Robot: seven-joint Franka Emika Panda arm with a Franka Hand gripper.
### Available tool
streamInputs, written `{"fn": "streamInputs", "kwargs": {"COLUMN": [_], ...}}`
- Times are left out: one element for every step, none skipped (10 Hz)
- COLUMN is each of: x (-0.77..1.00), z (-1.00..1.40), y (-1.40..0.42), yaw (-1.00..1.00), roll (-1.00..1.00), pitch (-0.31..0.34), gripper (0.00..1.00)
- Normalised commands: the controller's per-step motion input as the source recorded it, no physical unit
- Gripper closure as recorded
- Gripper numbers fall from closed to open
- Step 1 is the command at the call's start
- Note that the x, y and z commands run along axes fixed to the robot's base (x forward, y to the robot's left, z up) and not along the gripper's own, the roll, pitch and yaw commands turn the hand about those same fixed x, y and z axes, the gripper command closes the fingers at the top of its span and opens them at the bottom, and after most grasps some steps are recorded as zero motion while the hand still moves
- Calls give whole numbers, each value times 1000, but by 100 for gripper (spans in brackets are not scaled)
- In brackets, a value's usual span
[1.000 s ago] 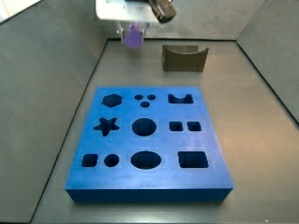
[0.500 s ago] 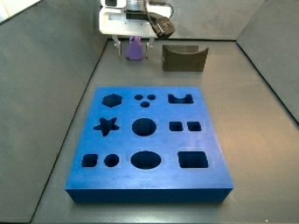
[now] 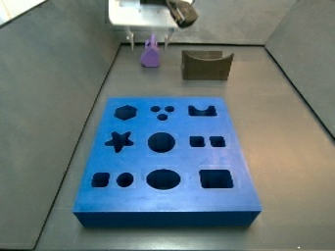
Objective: Pick up the 3 prong object. Move up. Rotate the 3 prong object. Place the 3 prong object on the fixture. Regrasp the 3 prong object. Move to above the board. Insert the 3 prong object.
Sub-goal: Rotate the 3 prong object.
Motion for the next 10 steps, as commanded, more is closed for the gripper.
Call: {"fn": "streamInputs", "kwargs": {"x": [-18,-20,-23,-22,-16,0,8,39,37,28], "z": [1000,1000,865,688,463,0,-220,-229,-119,-71], "y": [-8,-8,-10,-10,-10,0,2,8,9,6], "yaw": [3,3,4,4,4,1000,1000,1000,1000,1000], "roll": [-23,-24,-28,-31,-36,0,0,1,1,2], "pitch": [47,43,41,40,43,0,0,-1,-1,-1], "gripper": [0,0,0,0,0,0,0,0,0,0]}}
